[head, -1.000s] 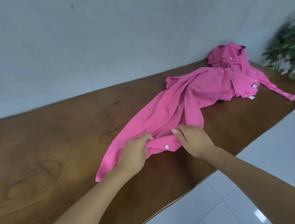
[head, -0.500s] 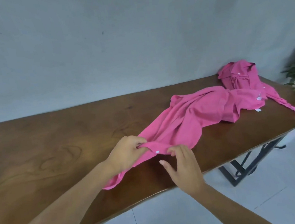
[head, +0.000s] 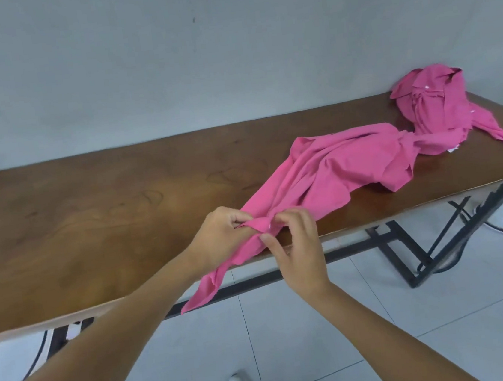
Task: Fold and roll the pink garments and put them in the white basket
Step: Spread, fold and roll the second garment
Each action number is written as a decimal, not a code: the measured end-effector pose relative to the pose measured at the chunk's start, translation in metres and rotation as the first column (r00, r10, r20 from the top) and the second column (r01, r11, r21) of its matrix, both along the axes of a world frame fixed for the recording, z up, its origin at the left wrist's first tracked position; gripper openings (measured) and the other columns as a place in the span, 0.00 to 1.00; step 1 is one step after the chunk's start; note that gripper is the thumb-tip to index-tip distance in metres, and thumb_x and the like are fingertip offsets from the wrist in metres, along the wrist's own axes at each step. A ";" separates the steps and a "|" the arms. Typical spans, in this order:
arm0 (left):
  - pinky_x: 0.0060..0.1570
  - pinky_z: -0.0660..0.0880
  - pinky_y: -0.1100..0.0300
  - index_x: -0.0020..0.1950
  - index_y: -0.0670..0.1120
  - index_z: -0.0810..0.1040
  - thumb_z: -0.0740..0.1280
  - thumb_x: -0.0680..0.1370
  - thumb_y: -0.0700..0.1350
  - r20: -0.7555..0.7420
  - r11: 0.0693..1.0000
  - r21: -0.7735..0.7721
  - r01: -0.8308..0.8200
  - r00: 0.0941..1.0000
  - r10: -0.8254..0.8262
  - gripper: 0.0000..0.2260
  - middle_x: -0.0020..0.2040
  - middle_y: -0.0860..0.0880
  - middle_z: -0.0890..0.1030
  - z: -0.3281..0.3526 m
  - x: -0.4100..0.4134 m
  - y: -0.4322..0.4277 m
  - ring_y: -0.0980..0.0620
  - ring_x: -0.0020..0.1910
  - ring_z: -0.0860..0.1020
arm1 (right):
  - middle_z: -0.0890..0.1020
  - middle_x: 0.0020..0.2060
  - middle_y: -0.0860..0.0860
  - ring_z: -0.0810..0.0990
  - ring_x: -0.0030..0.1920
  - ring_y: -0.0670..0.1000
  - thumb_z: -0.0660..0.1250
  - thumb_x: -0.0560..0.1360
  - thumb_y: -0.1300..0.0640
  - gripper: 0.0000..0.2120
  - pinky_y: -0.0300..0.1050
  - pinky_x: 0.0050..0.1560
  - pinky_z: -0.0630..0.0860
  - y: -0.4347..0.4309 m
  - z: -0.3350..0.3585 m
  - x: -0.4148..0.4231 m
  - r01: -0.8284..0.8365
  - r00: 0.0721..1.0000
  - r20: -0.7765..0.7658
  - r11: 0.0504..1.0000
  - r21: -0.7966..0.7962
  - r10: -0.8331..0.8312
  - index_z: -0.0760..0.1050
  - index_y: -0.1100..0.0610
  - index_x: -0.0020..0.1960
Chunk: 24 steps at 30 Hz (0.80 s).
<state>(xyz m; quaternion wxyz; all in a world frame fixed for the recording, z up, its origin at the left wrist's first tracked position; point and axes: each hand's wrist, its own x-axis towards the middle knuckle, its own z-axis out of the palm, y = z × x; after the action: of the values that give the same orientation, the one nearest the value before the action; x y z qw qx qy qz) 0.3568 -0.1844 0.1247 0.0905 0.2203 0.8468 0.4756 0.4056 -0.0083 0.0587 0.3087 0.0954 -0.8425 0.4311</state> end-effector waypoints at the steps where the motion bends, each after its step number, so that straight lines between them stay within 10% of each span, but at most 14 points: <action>1: 0.40 0.76 0.42 0.42 0.43 0.86 0.70 0.78 0.45 0.013 1.000 0.018 -0.015 1.000 0.014 0.09 0.39 0.36 0.82 -0.001 0.007 -0.004 0.37 0.35 0.75 | 0.73 0.55 0.46 0.73 0.57 0.49 0.71 0.78 0.51 0.11 0.40 0.58 0.73 -0.003 -0.001 0.004 -0.008 1.000 -0.009 1.000 0.019 0.008 0.77 0.56 0.56; 5: 0.35 0.70 0.51 0.41 0.44 0.86 0.72 0.78 0.46 0.022 0.999 0.002 -0.047 0.999 0.047 0.09 0.37 0.36 0.81 0.006 0.032 -0.017 0.49 0.33 0.71 | 0.75 0.53 0.49 0.76 0.55 0.52 0.68 0.80 0.59 0.03 0.28 0.51 0.70 -0.016 0.003 0.026 -0.037 0.999 -0.013 0.996 -0.085 0.036 0.79 0.58 0.53; 12: 0.34 0.57 0.54 0.40 0.52 0.83 0.76 0.73 0.56 -0.007 0.999 0.017 0.029 1.000 -0.029 0.09 0.26 0.47 0.63 0.017 0.066 -0.044 0.45 0.30 0.57 | 0.75 0.36 0.42 0.73 0.37 0.46 0.56 0.83 0.50 0.04 0.41 0.39 0.68 -0.039 0.018 0.065 -0.030 0.990 0.134 0.987 -0.156 0.051 0.65 0.45 0.48; 24: 0.38 0.67 0.55 0.41 0.43 0.80 0.70 0.79 0.55 -0.046 0.977 -0.122 0.176 0.982 -0.183 0.16 0.37 0.41 0.77 0.013 0.109 -0.158 0.53 0.34 0.69 | 0.75 0.30 0.44 0.73 0.31 0.48 0.53 0.78 0.28 0.26 0.46 0.32 0.70 -0.092 0.012 0.129 -0.009 0.989 0.143 0.943 0.334 -0.041 0.69 0.51 0.45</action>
<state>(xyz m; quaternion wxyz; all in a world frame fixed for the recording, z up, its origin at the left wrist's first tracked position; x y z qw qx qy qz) 0.4657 -0.3420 0.1378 0.1217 0.3035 0.8522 0.4085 0.5348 -0.1000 0.0705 0.2284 0.1073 -0.9245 0.2856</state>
